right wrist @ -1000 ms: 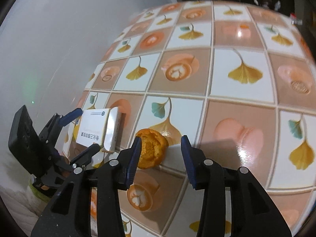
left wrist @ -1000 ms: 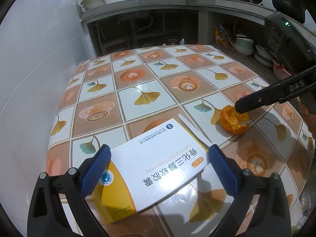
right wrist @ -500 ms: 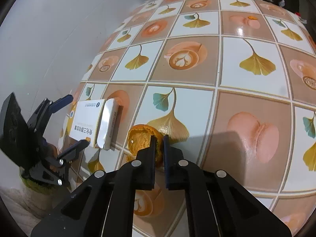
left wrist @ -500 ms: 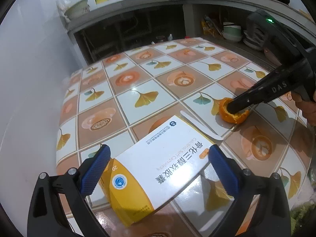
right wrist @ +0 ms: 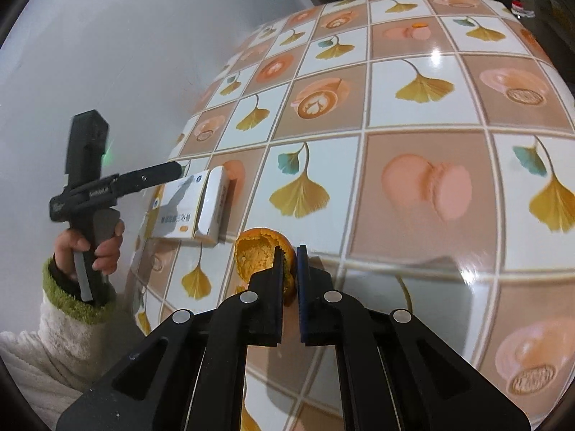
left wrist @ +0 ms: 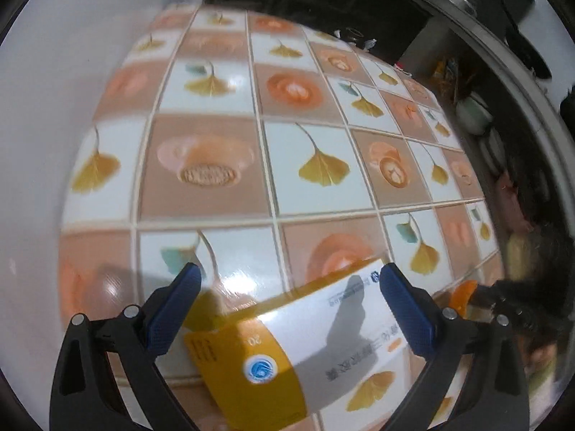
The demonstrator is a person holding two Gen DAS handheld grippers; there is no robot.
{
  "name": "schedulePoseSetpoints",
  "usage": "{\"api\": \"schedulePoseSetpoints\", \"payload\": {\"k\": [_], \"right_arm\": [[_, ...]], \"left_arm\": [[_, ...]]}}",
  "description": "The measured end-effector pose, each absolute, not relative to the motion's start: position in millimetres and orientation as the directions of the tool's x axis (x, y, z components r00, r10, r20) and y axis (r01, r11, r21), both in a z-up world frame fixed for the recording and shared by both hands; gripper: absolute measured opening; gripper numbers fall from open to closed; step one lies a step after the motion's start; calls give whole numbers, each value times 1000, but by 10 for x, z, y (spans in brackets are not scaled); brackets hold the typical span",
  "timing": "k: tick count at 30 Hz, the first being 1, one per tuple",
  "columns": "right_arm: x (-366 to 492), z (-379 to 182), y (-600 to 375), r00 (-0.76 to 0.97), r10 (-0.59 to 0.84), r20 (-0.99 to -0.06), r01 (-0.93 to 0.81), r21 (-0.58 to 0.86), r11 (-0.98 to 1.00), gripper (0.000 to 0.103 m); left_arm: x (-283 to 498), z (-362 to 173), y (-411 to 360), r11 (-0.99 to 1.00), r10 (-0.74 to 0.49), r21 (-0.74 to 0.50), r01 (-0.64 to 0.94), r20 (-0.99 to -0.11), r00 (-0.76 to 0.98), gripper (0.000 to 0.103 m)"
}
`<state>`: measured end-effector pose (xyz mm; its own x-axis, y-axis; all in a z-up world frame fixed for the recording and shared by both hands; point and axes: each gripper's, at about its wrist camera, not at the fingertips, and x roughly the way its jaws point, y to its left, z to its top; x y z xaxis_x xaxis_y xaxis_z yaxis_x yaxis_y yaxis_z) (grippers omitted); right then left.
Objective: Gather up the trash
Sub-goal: 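Lift the medicine box with the left tool while the right lifts the orange peel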
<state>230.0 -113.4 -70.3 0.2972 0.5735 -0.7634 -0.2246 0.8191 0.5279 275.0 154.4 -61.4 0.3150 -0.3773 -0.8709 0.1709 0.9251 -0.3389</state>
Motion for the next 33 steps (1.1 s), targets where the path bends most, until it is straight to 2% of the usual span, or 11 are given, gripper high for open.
{"api": "schedulePoseSetpoints", "payload": {"k": [6, 14, 25, 30, 33], "right_arm": [[2182, -679, -1265, 322, 583, -746, -207, 545, 812, 5], [2089, -715, -1357, 333, 600, -727, -192, 571, 798, 5], [1957, -720, -1423, 344, 604, -719, -162, 588, 792, 5], [1922, -759, -1442, 345, 596, -725, -140, 588, 797, 5], [1912, -792, -1460, 347, 596, -725, -123, 594, 795, 5]], "left_arm": [[2497, -637, 1553, 917, -398, -380, 118, -874, 278, 97], [1906, -439, 1285, 870, -487, -440, 225, -838, 245, 97], [1860, -590, 689, 910, -228, -84, 407, -920, 319, 97], [1886, -724, 619, 897, -191, -27, 441, -923, 333, 97], [1866, -744, 577, 889, -185, -6, 458, -919, 348, 93]]}}
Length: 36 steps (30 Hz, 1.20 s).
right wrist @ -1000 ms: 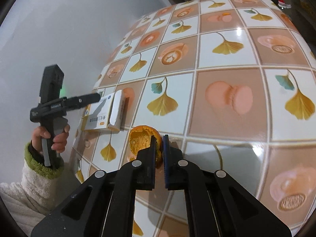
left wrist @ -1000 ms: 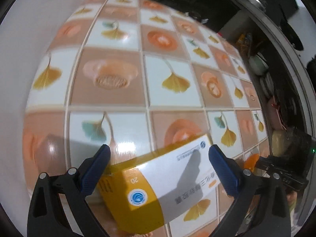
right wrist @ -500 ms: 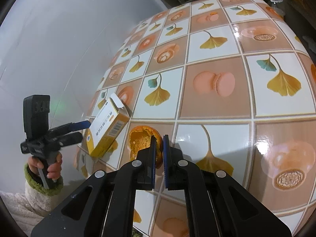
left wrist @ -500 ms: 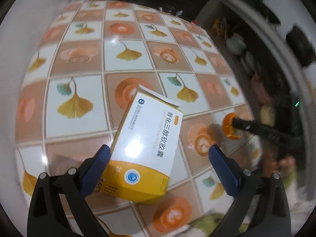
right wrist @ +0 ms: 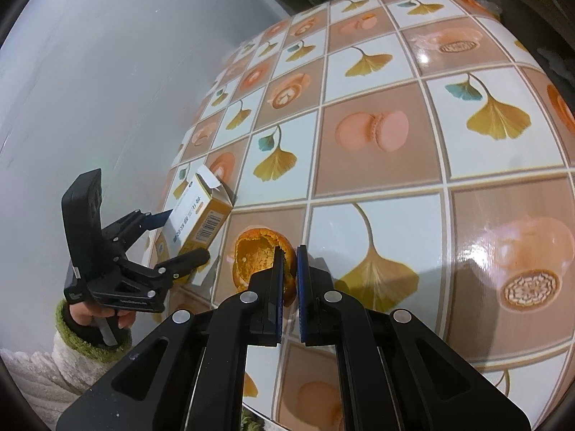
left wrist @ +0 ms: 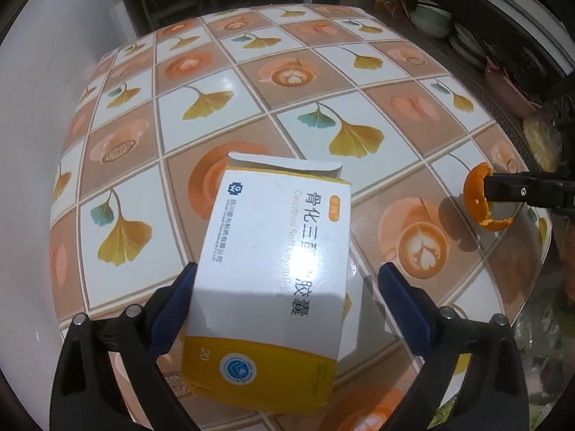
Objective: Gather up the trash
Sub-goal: 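Lift the medicine box with the left tool while the right lifts the orange peel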
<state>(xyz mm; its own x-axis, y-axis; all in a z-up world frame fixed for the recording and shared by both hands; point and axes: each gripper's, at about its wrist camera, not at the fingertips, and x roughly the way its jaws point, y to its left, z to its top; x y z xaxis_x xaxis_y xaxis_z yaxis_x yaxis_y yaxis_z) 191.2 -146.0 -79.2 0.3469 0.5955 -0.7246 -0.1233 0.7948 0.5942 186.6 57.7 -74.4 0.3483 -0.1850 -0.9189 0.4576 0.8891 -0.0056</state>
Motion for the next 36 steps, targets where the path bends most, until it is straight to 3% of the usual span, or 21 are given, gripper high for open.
{"api": "schedulePoseSetpoints", "payload": {"k": [10, 36], "right_arm": [[1848, -806, -1539, 362, 609, -706, -100, 620, 778, 5], [1581, -612, -1909, 434, 617, -657, -83, 652, 754, 5]], "left_arm": [[1857, -772, 603, 906, -202, -33, 423, -911, 360, 74], [1732, -327, 268, 878, -294, -60, 475, -851, 436, 73]]}}
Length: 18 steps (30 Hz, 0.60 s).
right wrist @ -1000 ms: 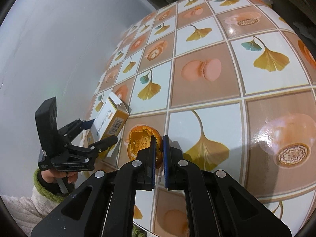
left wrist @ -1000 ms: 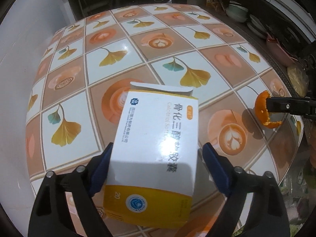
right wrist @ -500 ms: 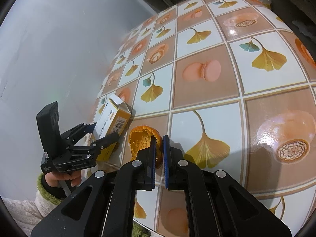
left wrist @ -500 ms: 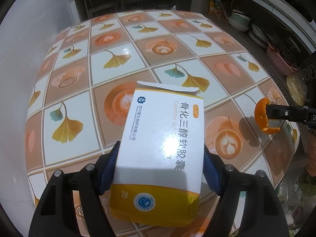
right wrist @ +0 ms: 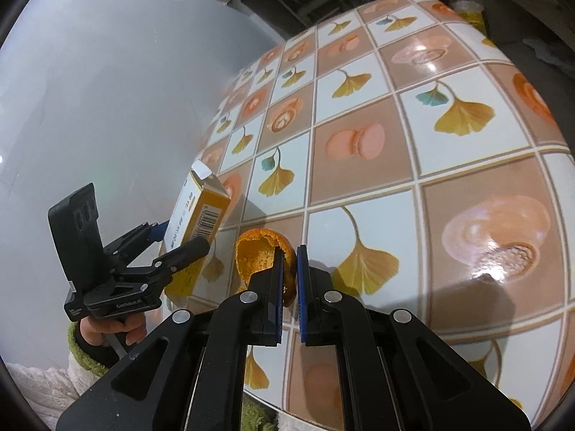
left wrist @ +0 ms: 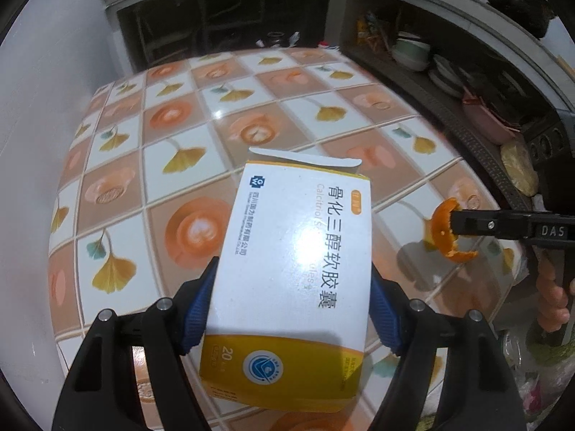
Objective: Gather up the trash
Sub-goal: 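Lift the medicine box with the left tool while the right lifts the orange peel, then carry the box and peel to the blue wastebasket with both tools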
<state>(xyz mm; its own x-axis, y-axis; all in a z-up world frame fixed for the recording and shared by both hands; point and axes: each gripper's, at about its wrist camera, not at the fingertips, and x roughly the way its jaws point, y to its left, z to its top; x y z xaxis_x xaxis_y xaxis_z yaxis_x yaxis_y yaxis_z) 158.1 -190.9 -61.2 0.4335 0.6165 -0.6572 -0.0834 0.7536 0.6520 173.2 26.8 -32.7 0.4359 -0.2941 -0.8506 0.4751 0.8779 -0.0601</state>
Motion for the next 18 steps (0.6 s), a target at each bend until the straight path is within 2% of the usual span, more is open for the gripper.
{"api": "schedulePoseSetpoints", "payload": {"k": [10, 18], "right_arm": [[1145, -329, -2551, 573, 548, -609, 2, 670, 743, 5], [504, -91, -3450, 724, 347, -596, 177, 648, 741, 5]], "left_arm": [[1756, -34, -458, 787, -403, -77, 613, -816, 415, 73], [1672, 185, -1558, 616, -531, -106, 780, -788, 311, 73]]}}
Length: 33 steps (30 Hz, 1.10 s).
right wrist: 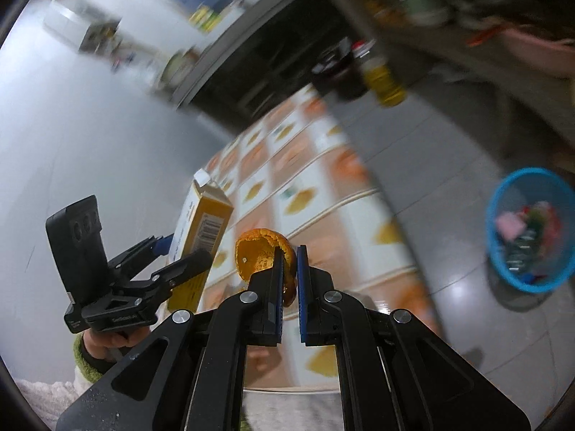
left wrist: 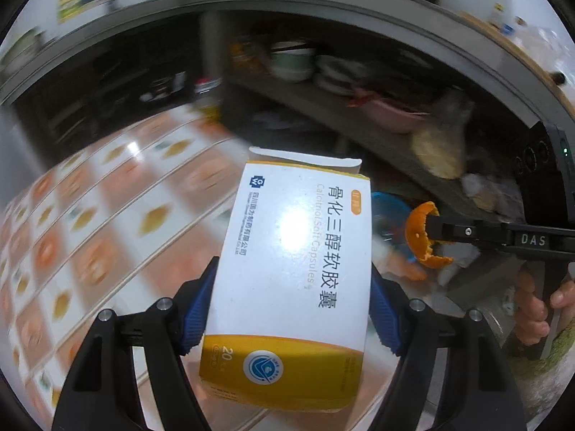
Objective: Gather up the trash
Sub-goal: 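Carry the box and peel to the blue wastebasket with both tools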
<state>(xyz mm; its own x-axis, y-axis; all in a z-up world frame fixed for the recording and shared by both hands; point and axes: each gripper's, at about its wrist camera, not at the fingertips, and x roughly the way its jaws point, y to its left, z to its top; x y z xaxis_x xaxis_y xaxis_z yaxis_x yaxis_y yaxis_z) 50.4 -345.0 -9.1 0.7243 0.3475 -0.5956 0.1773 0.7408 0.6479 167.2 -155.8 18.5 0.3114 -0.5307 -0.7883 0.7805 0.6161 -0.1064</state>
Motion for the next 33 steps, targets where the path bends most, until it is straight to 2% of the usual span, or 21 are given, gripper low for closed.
{"api": "schedulePoseSetpoints", "payload": {"k": [6, 8, 10, 18, 26, 33], "right_arm": [[-88, -78, -4201, 757, 73, -650, 414, 563, 715, 5], [-330, -162, -4464, 713, -54, -699, 533, 491, 689, 5], [-485, -318, -4660, 679, -97, -728, 601, 475, 642, 5], [-564, -1365, -5248, 586, -7, -810, 731, 525, 435, 5], [-231, -2106, -5632, 538, 67, -840, 790, 530, 309, 6], [101, -2396, -5827, 501, 60, -863, 814, 494, 307, 15]], "left_arm": [[1593, 139, -2668, 435, -602, -234, 870, -794, 88, 73], [1564, 61, -2977, 395, -596, -265, 880, -803, 26, 73], [1549, -114, -3369, 364, -562, -305, 880, -826, -53, 73], [1705, -1130, -4552, 398, -367, -404, 824, -893, -260, 73], [1996, -2133, -5360, 516, -171, -322, 794, -947, -273, 73], [2097, -2595, -5695, 553, -127, -289, 782, -956, -264, 73]]}}
